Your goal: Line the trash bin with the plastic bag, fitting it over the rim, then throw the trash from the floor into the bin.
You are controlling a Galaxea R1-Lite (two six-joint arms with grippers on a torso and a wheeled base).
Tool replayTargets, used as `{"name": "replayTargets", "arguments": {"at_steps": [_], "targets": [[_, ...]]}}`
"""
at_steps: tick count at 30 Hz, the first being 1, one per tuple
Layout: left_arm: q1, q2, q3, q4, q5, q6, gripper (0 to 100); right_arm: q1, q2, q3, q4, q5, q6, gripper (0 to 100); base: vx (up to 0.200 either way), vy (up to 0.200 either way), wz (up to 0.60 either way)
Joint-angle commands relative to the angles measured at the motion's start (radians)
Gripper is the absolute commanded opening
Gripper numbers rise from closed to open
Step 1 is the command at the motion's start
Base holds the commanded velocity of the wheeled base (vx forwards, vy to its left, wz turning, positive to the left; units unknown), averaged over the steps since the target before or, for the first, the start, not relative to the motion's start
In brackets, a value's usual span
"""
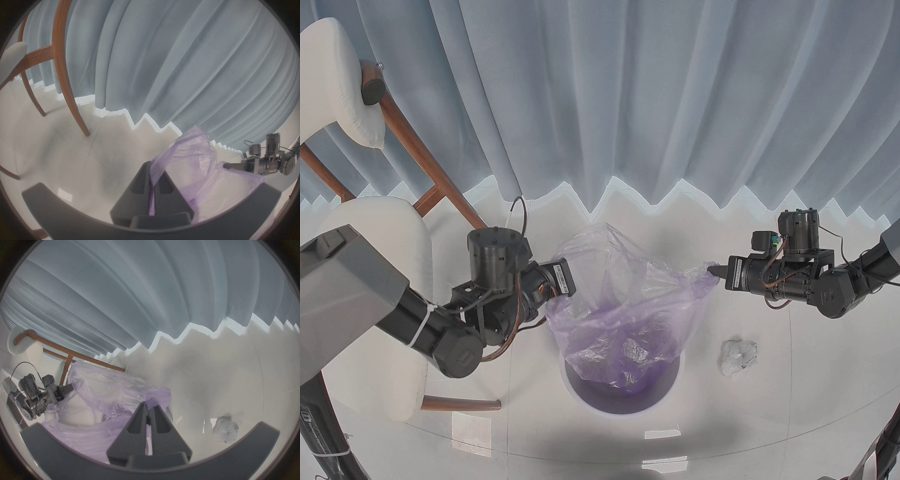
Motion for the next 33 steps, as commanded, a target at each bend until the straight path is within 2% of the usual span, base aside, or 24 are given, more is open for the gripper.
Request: {"name": "replayTargets", "arguments": {"at_steps": [1, 14, 22, 26, 33], "targets": [[0.062, 0.067, -0.144, 0.116, 0.004, 0.0, 0, -0.017, 0.092, -0.091, 0.008, -0.003, 0.0, 0, 0.0, 0.0, 0.0], [0.063, 0.194, -0.144, 0.151, 0.006, 0.026, 0, -0.031, 0.215, -0.145, -0.004, -0.002, 0.0, 0, 0.0, 0.0, 0.0], [0.105, 0.237, -0.141, 0.166, 0.003, 0.027, 0, -0.034, 0.27, -0.146, -0.009, 0.0, -0.008, 0, 0.0, 0.0, 0.0], [0.111, 0.257, -0.088, 0.163, 0.003, 0.027, 0, -0.032, 0.274, -0.128, -0.007, 0.0, -0.012, 0, 0.0, 0.0, 0.0], [0.06, 0.237, 0.058, 0.14, 0.015, 0.027, 0, -0.037, 0.264, -0.054, -0.029, 0.003, -0.023, 0, 0.0, 0.0, 0.0]]}}
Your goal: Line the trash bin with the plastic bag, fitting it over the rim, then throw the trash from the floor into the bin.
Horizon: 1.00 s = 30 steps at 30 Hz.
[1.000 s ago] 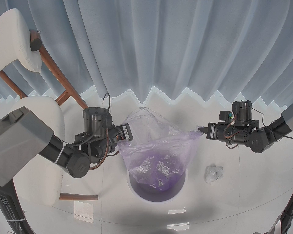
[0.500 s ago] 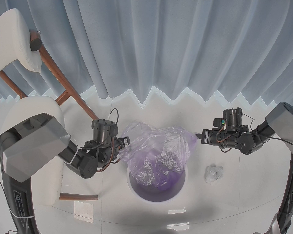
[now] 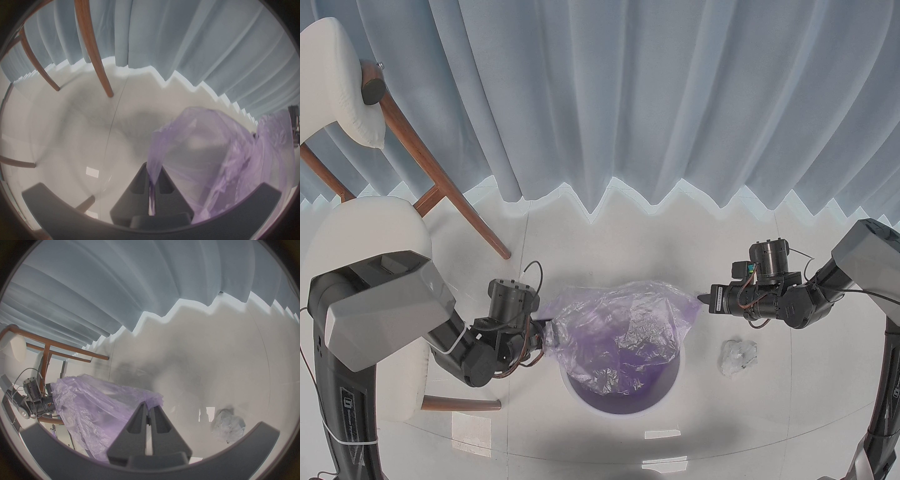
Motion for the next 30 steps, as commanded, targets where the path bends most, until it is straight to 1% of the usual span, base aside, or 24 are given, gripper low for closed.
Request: {"name": "replayTargets", "arguments": {"at_steps": [1, 4, 5, 6, 8, 12, 17, 22, 25, 26, 27, 29, 30], "targets": [[-0.039, -0.01, 0.101, -0.026, 0.018, -0.002, 0, -0.003, -0.004, 0.072, -0.026, 0.001, -0.004, 0, 0.0, 0.0, 0.0], [-0.049, -0.005, 0.145, -0.066, 0.023, -0.002, 0, -0.008, -0.001, 0.117, -0.067, 0.001, -0.004, 0, 0.0, 0.0, 0.0], [-0.049, 0.001, 0.173, -0.112, 0.021, -0.001, 0, -0.009, 0.004, 0.149, -0.113, 0.001, -0.004, 0, 0.0, 0.0, 0.0], [-0.05, 0.001, 0.176, -0.119, 0.021, -0.002, 0, -0.008, 0.004, 0.154, -0.121, 0.001, -0.004, 0, 0.0, 0.0, 0.0], [-0.05, 0.025, 0.202, -0.178, 0.02, -0.005, 0, -0.008, 0.008, 0.183, -0.184, 0.001, -0.001, 0, 0.0, 0.0, 0.0], [-0.053, 0.055, 0.239, -0.247, 0.02, -0.01, 0, -0.003, 0.013, 0.226, -0.231, 0.001, -0.002, 0, 0.0, 0.0, 0.0], [-0.081, 0.064, 0.357, -0.365, 0.018, -0.005, 0, -0.008, 0.01, 0.292, -0.319, 0.001, 0.006, 0, 0.0, 0.0, 0.0], [-0.089, 0.081, 0.42, -0.575, 0.034, -0.001, 0, -0.009, 0.008, 0.321, -0.435, -0.002, 0.035, 0, 0.0, 0.0, 0.0], [-0.089, 0.082, 0.458, -0.622, 0.037, 0.002, 0, -0.008, 0.001, 0.364, -0.452, -0.003, 0.035, 0, 0.0, 0.0, 0.0], [-0.089, 0.082, 0.463, -0.624, 0.035, 0.004, 100, -0.008, 0.001, 0.365, -0.452, -0.003, 0.035, 100, 0.0, 0.0, 0.0], [-0.089, 0.073, 0.506, -0.638, 0.034, 0.001, 100, -0.008, -0.002, 0.39, -0.461, -0.003, 0.029, 100, 0.0, 0.0, 0.0], [-0.089, 0.071, 0.536, -0.668, 0.031, -0.004, 100, -0.008, -0.016, 0.41, -0.477, -0.003, 0.036, 100, 0.0, 0.0, 0.0], [-0.084, 0.075, 0.568, -0.733, 0.031, -0.009, 100, -0.009, -0.038, 0.427, -0.504, -0.003, 0.053, 100, 0.0, 0.0, 0.0]]}}
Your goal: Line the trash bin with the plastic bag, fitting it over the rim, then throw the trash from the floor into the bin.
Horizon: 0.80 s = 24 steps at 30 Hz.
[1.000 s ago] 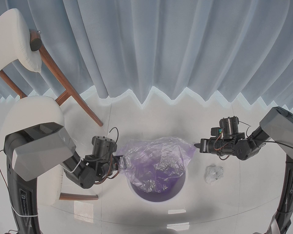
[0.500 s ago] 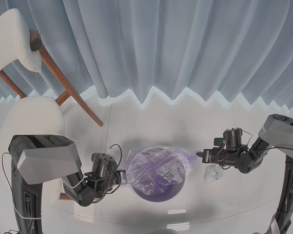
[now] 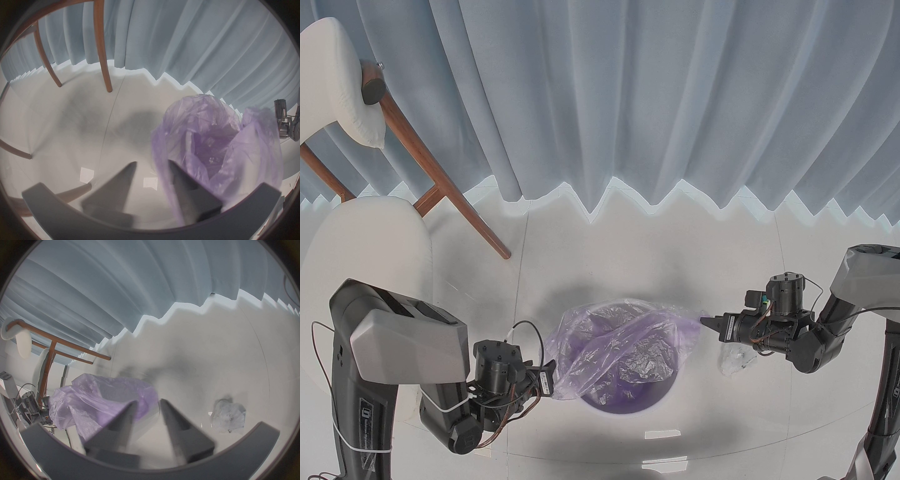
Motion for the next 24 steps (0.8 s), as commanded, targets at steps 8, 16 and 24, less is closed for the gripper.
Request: {"name": "replayTargets", "arguments": {"at_steps": [8, 16, 24], "targets": [[0.07, -0.136, 0.207, -0.138, 0.005, -0.102, 100, -0.018, -0.19, 0.105, -0.102, 0.02, 0.337, 100, 0.0, 0.0, 0.0], [0.052, -0.281, 0.232, -0.138, -0.007, -0.207, 100, -0.013, -0.224, 0.126, -0.074, 0.035, 0.389, 100, 0.0, 0.0, 0.0], [0.013, -0.4, 0.223, -0.138, -0.165, -0.048, 100, 0.01, -0.253, 0.132, -0.008, 0.032, 0.39, 100, 0.0, 0.0, 0.0]]}}
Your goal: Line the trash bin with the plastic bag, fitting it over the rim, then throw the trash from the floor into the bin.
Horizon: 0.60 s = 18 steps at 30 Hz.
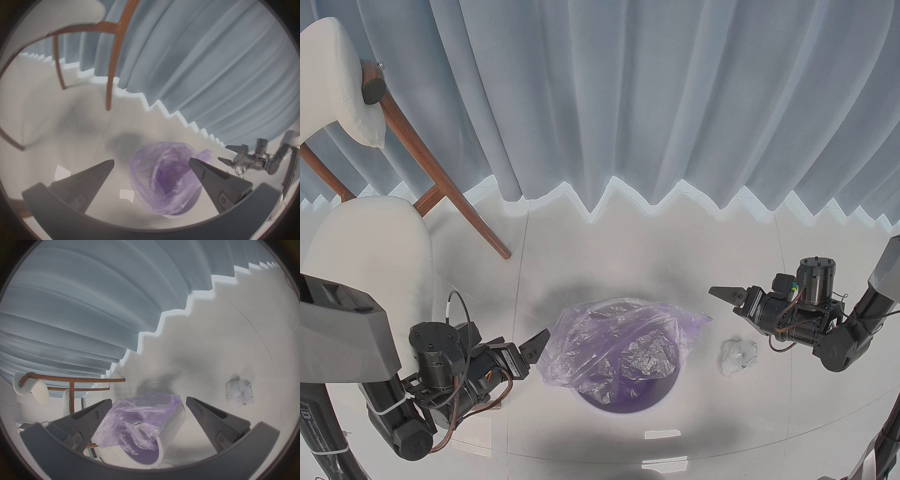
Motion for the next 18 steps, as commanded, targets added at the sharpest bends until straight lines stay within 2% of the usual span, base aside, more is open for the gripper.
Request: {"name": "replayTargets", "arguments": {"at_steps": [1, 3, 6, 8, 9, 14, 18], "targets": [[-0.019, -0.094, 0.001, 0.0, -0.093, 0.134, 100, 0.019, -0.034, 0.012, 0.019, -0.004, 0.002, 100, 0.0, 0.0, 0.0], [-0.023, -0.088, 0.001, 0.001, -0.139, 0.206, 100, 0.02, -0.034, 0.023, 0.017, -0.004, 0.0, 100, 0.0, 0.0, 0.0], [-0.011, -0.016, -0.011, 0.001, -0.197, 0.363, 100, 0.028, -0.038, 0.044, 0.014, -0.006, 0.002, 100, 0.0, 0.0, 0.0], [-0.011, -0.016, -0.011, 0.001, -0.197, 0.363, 100, 0.028, -0.038, 0.044, 0.014, -0.006, 0.002, 100, 0.0, 0.0, 0.0], [-0.009, 0.073, -0.065, 0.0, -0.193, 0.412, 100, 0.037, -0.038, 0.057, 0.016, -0.027, -0.001, 100, 0.0, 0.0, 0.0], [-0.028, 0.148, -0.185, 0.0, -0.197, 0.413, 100, 0.037, -0.04, 0.063, 0.011, -0.058, -0.003, 100, 0.0, 0.0, 0.0], [-0.069, 0.173, -0.197, 0.0, -0.207, 0.413, 100, 0.037, -0.038, 0.072, 0.014, -0.058, -0.003, 100, 0.0, 0.0, 0.0]]}}
